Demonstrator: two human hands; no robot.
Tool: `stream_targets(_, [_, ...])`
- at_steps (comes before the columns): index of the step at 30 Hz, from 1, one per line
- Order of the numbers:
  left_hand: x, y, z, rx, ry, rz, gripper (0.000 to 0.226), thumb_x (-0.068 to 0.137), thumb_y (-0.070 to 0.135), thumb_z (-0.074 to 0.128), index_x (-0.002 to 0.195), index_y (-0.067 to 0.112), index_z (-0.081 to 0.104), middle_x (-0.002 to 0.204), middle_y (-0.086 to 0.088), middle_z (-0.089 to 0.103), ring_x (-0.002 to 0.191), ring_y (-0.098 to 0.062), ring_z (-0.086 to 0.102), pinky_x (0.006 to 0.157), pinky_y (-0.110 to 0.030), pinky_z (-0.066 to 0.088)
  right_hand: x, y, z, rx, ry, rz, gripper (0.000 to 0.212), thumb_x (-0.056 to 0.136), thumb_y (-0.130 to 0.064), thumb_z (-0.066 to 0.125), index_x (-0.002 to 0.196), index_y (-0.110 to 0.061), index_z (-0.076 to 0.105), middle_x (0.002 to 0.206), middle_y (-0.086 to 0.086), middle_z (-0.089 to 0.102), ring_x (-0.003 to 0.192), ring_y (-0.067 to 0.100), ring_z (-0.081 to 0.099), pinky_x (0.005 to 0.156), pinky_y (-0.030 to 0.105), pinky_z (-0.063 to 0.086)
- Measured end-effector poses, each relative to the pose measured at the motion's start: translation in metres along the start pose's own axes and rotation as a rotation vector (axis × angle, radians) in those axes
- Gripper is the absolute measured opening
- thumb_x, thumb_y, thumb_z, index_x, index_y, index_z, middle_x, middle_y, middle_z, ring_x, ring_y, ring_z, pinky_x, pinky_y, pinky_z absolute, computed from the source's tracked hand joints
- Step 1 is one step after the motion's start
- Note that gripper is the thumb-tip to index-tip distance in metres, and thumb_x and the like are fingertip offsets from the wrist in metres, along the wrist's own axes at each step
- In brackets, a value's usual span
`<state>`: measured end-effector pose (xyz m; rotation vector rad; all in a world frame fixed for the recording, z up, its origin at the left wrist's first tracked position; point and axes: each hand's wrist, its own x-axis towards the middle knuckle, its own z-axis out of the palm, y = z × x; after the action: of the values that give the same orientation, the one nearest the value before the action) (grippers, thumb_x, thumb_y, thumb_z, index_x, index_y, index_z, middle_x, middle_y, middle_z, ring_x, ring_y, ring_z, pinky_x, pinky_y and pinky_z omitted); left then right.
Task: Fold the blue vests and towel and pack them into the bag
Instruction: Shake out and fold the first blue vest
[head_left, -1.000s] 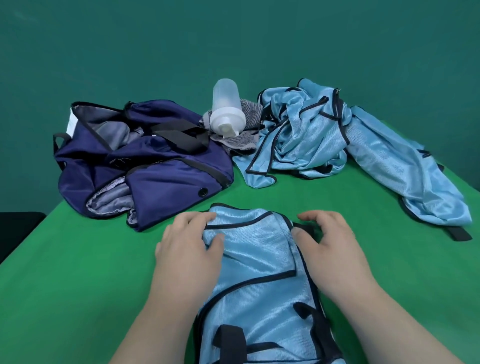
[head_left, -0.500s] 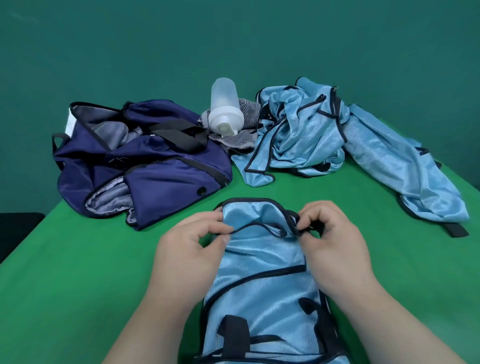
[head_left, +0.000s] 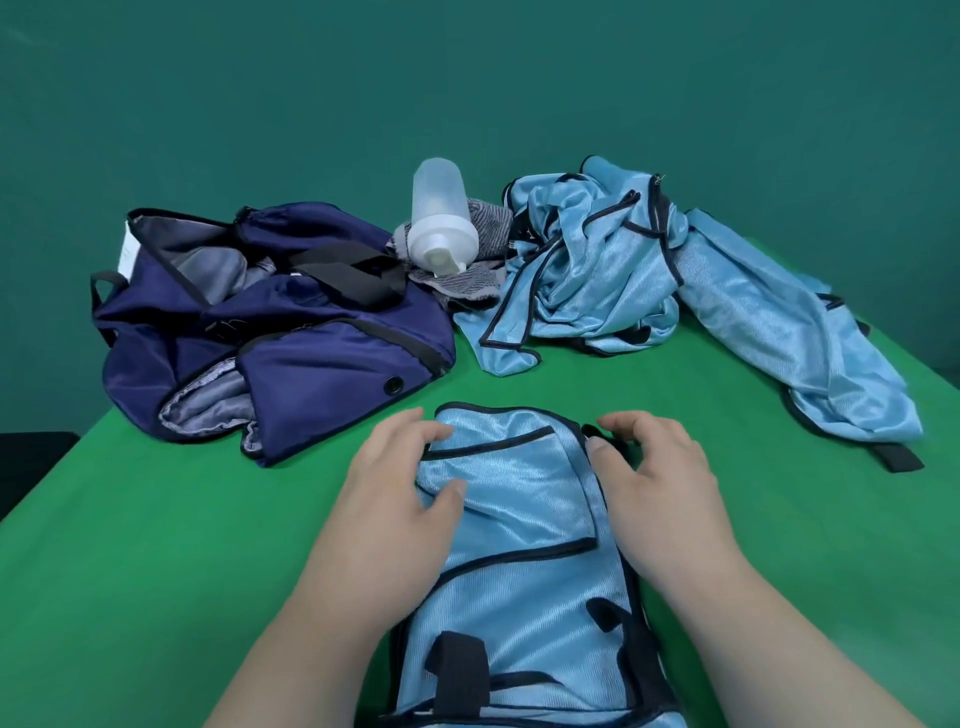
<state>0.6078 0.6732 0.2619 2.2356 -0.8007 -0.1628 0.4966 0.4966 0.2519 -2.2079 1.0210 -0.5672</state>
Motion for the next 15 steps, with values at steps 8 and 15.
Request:
stream_targets(8, [0.036, 0.009, 0.005, 0.241, -0.101, 0.196, 0.050, 0.098, 0.040, 0.053, 0.145, 0.034, 0.037, 0.159, 0.019, 0.019, 0.148, -0.004, 0.008, 0.122, -0.031, 0.010, 0.010, -0.006, -0.013, -0.043, -0.156, 0.031, 0.031, 0.094, -0.042, 0.052, 0.123, -0.035, 0.059, 0.117, -0.013, 0.062, 0.112, 0.014, 0.057, 0.103, 0.042, 0.042])
stream_targets(15, [0.068, 0.023, 0.023, 0.369, -0.129, 0.302, 0.038, 0.096, 0.050, 0.052, 0.133, 0.040, 0.051, 0.134, 0.021, 0.050, 0.130, -0.006, 0.039, 0.120, -0.044, 0.007, 0.060, -0.030, -0.011, -0.312, -0.372, -0.058, 0.027, 0.095, -0.041, 0.053, 0.112, -0.023, 0.065, 0.096, -0.002, 0.067, 0.092, 0.022, 0.061, 0.078, 0.031, 0.050])
